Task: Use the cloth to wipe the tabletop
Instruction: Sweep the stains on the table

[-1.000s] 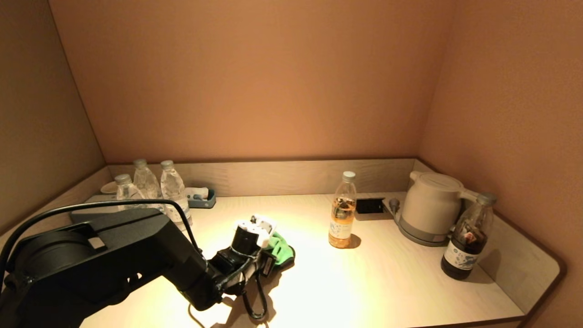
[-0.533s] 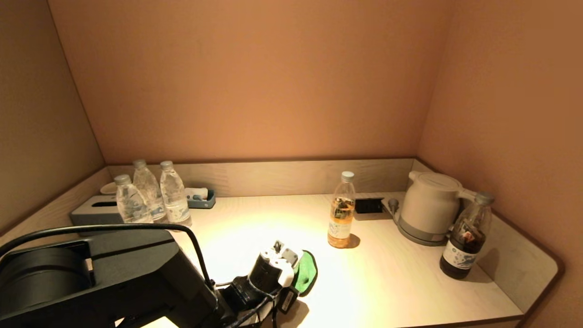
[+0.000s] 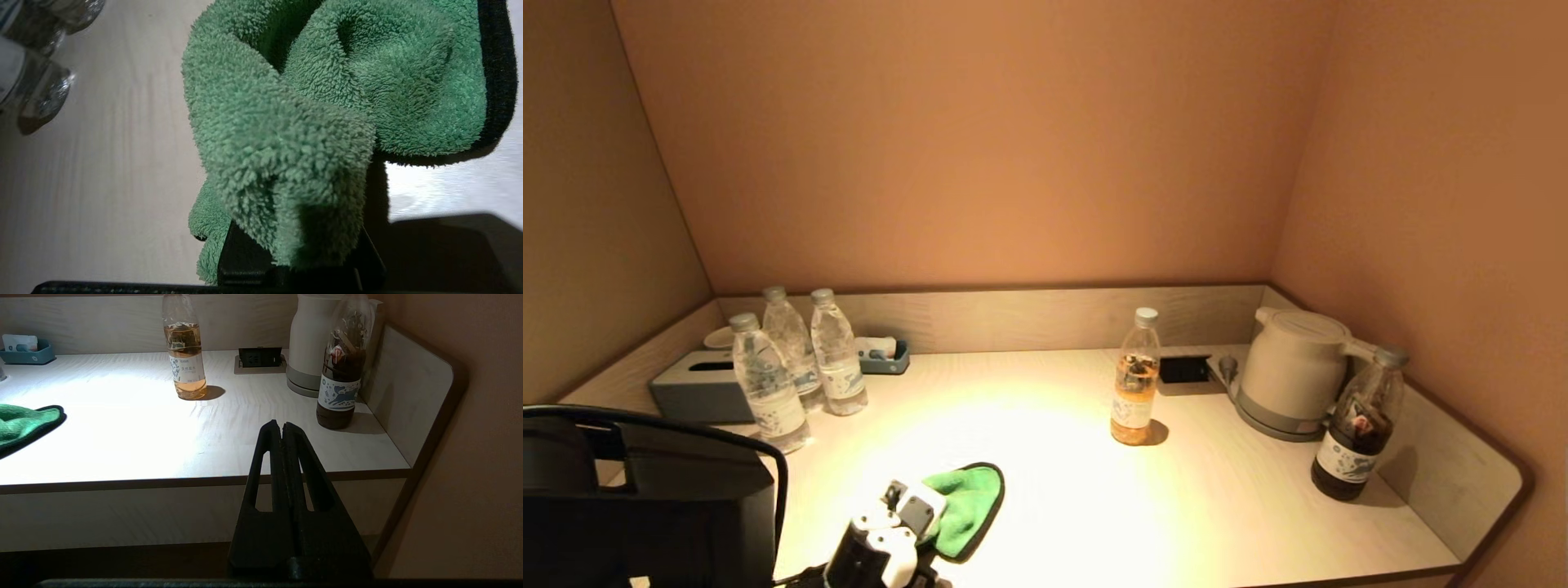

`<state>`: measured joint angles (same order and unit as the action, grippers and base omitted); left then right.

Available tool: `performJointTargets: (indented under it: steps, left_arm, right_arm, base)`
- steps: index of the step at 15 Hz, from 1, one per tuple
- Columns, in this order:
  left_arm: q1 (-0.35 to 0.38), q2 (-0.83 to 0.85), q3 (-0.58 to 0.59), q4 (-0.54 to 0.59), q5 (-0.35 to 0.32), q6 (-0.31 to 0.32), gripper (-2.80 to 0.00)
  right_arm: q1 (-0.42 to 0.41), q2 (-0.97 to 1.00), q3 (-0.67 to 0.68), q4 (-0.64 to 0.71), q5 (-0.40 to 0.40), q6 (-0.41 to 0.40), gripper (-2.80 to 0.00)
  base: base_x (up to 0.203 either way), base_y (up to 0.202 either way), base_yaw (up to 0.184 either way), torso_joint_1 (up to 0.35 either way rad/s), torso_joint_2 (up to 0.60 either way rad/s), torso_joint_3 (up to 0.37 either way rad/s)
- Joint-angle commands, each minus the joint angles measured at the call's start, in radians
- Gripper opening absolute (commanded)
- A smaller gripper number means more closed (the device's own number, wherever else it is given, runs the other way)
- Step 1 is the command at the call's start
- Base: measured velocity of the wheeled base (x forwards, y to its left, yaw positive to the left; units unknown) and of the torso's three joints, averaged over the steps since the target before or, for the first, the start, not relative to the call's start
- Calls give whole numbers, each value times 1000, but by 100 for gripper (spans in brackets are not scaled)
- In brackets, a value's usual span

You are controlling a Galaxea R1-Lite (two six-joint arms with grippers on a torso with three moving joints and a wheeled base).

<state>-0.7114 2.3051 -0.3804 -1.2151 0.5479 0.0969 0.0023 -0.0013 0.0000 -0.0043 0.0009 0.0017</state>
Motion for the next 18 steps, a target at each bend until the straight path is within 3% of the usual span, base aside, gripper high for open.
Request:
performJointTargets:
  steps: [1, 6, 8, 11, 15, 18]
  left_arm:
    - [88, 51, 45, -113, 55, 48, -280]
    - [170, 192, -292, -206, 76, 233, -280]
    - [152, 209, -416, -165, 72, 276, -280]
    - [66, 207, -530, -81, 69, 290, -280]
    - [-81, 189, -562, -36, 70, 286, -280]
    - [-164, 123, -463, -52, 70, 272, -280]
  right_arm:
    - [1, 1, 0, 0, 1, 0, -280]
    - [1, 1, 0, 0, 1, 0, -280]
    - [1, 1, 0, 0, 1, 0, -280]
    - [1, 1, 0, 0, 1, 0, -280]
    - [1, 1, 0, 0, 1, 0, -280]
    - [1, 1, 0, 0, 1, 1, -280]
  base:
    - [0, 0, 0, 0, 0, 0]
    - [0, 0, 0, 0, 0, 0]
    - [0, 0, 0, 0, 0, 0]
    - [0, 0, 0, 0, 0, 0]
    - [0, 0, 0, 0, 0, 0]
    - [0, 0, 0, 0, 0, 0]
